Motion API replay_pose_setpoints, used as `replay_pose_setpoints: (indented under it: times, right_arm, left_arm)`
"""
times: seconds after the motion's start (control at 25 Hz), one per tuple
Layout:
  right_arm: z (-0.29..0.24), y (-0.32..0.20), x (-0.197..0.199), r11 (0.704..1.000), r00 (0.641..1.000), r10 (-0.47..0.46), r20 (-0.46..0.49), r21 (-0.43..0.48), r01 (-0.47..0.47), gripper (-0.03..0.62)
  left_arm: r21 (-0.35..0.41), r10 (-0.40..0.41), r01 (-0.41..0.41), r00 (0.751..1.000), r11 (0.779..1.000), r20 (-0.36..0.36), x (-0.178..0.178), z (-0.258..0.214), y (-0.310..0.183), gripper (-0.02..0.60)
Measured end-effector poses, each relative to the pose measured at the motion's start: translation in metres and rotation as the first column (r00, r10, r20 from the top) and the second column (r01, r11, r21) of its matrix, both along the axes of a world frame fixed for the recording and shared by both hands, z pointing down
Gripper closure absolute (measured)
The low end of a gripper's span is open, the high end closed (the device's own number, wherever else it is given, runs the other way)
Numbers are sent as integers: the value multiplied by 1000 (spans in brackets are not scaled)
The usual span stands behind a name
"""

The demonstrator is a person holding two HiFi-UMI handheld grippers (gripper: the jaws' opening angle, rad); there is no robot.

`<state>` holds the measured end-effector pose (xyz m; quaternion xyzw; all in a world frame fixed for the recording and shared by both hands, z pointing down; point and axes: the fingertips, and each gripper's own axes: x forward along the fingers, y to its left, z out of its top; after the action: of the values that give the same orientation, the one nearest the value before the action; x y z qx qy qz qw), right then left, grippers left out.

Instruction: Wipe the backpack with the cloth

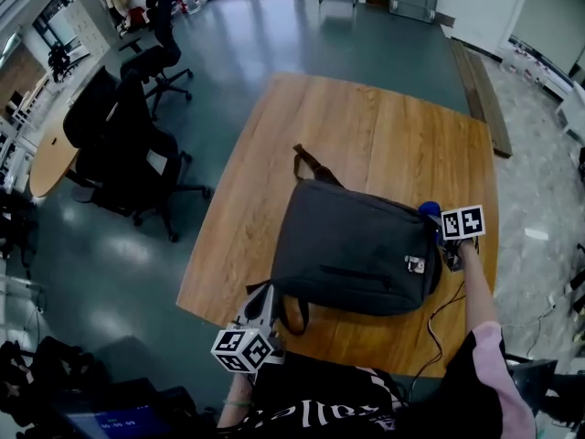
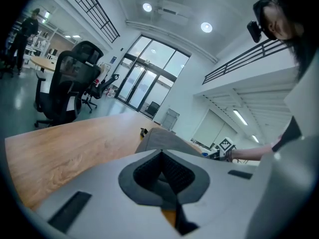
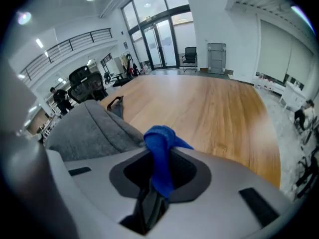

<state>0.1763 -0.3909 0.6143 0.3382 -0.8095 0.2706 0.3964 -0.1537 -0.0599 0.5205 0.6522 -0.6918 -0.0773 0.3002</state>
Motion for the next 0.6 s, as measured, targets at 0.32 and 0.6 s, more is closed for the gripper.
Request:
replay_pose_setpoints:
  times: [0.32, 0.6]
  right_arm:
    - [-16, -22, -62, 996, 995, -92, -22, 6, 92, 528]
    - [-33, -24, -152, 982, 982, -186, 3, 3, 186, 528]
  left_arm:
    - [-6, -23, 23, 1000, 1000, -17, -34, 9, 0, 583]
    - [-7, -23, 23, 1000, 1000, -7, -62, 10, 6, 583]
